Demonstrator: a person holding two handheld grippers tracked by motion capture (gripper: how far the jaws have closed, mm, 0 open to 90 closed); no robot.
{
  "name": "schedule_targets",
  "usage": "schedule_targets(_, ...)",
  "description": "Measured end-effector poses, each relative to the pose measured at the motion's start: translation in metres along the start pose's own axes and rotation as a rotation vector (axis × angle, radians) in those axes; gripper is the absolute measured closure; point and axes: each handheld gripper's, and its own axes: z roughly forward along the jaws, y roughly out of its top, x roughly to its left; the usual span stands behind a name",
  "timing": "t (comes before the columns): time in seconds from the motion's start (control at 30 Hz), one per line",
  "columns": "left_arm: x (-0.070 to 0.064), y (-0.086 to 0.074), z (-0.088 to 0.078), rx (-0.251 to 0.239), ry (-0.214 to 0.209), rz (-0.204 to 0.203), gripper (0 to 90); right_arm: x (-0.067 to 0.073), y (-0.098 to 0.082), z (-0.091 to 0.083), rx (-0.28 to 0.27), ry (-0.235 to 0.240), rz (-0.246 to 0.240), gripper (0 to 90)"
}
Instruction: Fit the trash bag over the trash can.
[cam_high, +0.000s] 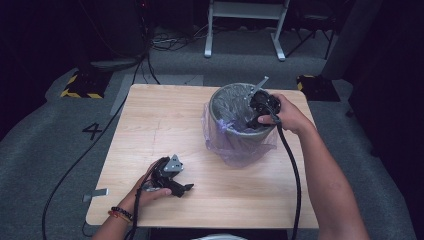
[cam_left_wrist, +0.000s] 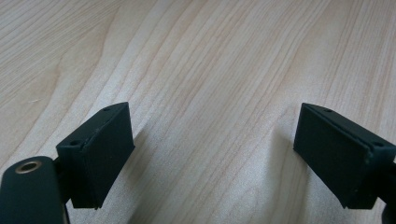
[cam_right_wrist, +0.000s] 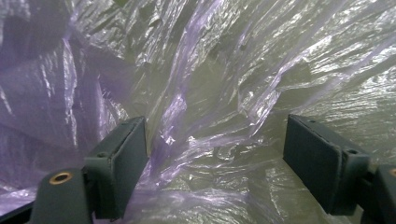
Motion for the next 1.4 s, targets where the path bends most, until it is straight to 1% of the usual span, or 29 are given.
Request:
schedule_targets(0.07,0.0,0.0,0.0,-0.002,0.0,-0.001,11.6,0.0,0.0,0.001,0.006,-0.003,-0.011,21.6)
schedule_targets(0.13,0.0,0.0,0.0,-0.003,0.0,-0.002,11.6,0.0,0.001,0.001,0.01,-0.007,-0.007,21.7)
schedule_targets(0.2,0.0,0.0,0.0,-0.002,0.0,-0.002,11.6,0.001,0.0,0.0,0.002,-0.012,0.003,21.7)
schedule_targets(0.3,0.0,0.0,0.0,-0.002,0.0,-0.002,11.6,0.001,-0.002,-0.003,-0.037,-0.025,0.009,21.5)
schedule_targets(0.4,0.0,0.0,0.0,-0.002,0.0,-0.001,11.6,0.002,-0.005,-0.008,-0.09,-0.031,0.014,21.0)
schedule_targets(0.5,0.0,0.0,0.0,-0.003,0.0,-0.002,11.6,0.003,-0.007,-0.014,-0.125,-0.043,0.022,20.0)
schedule_targets(0.6,0.0,0.0,0.0,-0.001,0.0,-0.001,11.6,0.002,-0.009,-0.022,-0.177,-0.058,0.038,20.0)
schedule_targets(0.63,0.0,0.0,0.0,-0.002,0.0,-0.002,11.6,0.002,-0.01,-0.025,-0.202,-0.062,0.05,20.0)
schedule_targets(0.73,0.0,0.0,0.0,-0.004,0.0,-0.003,11.6,0.001,-0.015,-0.036,-0.284,-0.04,0.099,19.4)
schedule_targets(0.83,0.0,0.0,0.0,-0.002,0.0,-0.002,11.6,0.0,-0.023,-0.047,-0.377,-0.031,0.131,19.4)
schedule_targets(0.93,0.0,0.0,0.0,-0.003,0.0,-0.001,11.6,0.0,-0.033,-0.059,-0.458,-0.02,0.142,19.7)
schedule_targets(1.0,0.0,0.0,0.0,-0.002,0.0,0.0,11.5,0.001,-0.039,-0.066,-0.494,-0.013,0.153,19.7)
schedule_targets(1.13,0.0,0.0,0.0,-0.003,0.0,-0.001,11.5,0.004,-0.049,-0.074,-0.524,-0.017,0.144,19.7)
schedule_targets(1.27,0.0,0.0,0.0,-0.002,0.0,0.0,11.5,0.01,-0.057,-0.078,-0.535,-0.015,0.126,19.7)
schedule_targets(1.4,0.0,0.0,0.0,-0.002,0.0,-0.001,11.5,0.018,-0.064,-0.082,-0.549,-0.047,0.096,21.0)
